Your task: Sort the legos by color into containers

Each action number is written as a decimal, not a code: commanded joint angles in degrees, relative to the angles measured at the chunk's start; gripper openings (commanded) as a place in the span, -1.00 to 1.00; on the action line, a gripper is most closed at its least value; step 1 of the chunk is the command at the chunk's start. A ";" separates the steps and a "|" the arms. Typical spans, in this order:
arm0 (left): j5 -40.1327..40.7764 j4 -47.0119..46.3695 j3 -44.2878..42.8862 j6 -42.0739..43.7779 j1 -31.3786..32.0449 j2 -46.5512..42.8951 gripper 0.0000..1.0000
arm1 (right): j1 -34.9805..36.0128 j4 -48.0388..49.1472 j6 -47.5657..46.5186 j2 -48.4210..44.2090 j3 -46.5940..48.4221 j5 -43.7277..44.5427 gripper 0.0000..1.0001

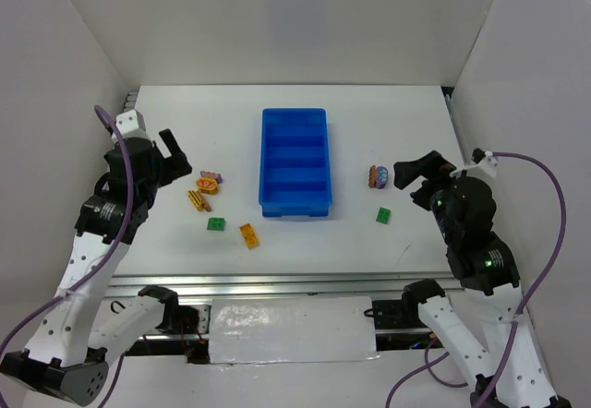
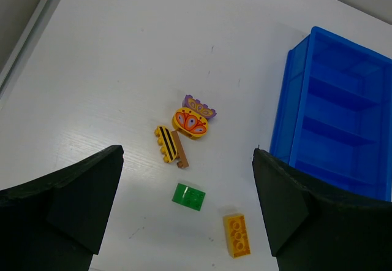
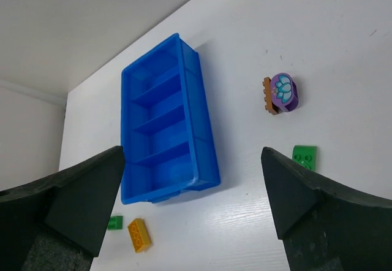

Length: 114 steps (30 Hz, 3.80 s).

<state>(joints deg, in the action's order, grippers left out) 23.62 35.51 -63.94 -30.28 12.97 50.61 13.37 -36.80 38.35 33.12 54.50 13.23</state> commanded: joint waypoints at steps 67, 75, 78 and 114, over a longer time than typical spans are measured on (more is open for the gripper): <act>-6.04 -3.95 1.36 1.28 0.04 2.65 0.99 | -6.25 -7.94 -28.15 84.56 34.97 -9.28 0.57; -6.48 -3.87 1.36 1.37 0.04 3.18 0.99 | -6.16 -9.17 -28.06 85.35 36.12 -10.51 -0.17; -6.39 -3.95 1.36 1.37 0.03 3.27 0.99 | -5.98 -8.56 -28.15 84.65 34.98 -11.21 -0.63; -65.71 -19.78 -1.45 -8.74 1.61 11.61 0.84 | 42.09 7.97 -23.49 49.75 30.92 -5.15 -1.00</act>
<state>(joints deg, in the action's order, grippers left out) -37.67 19.00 -65.98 -38.02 13.74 62.74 54.04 -31.53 14.04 81.41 81.12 5.50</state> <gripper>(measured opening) 0.925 0.648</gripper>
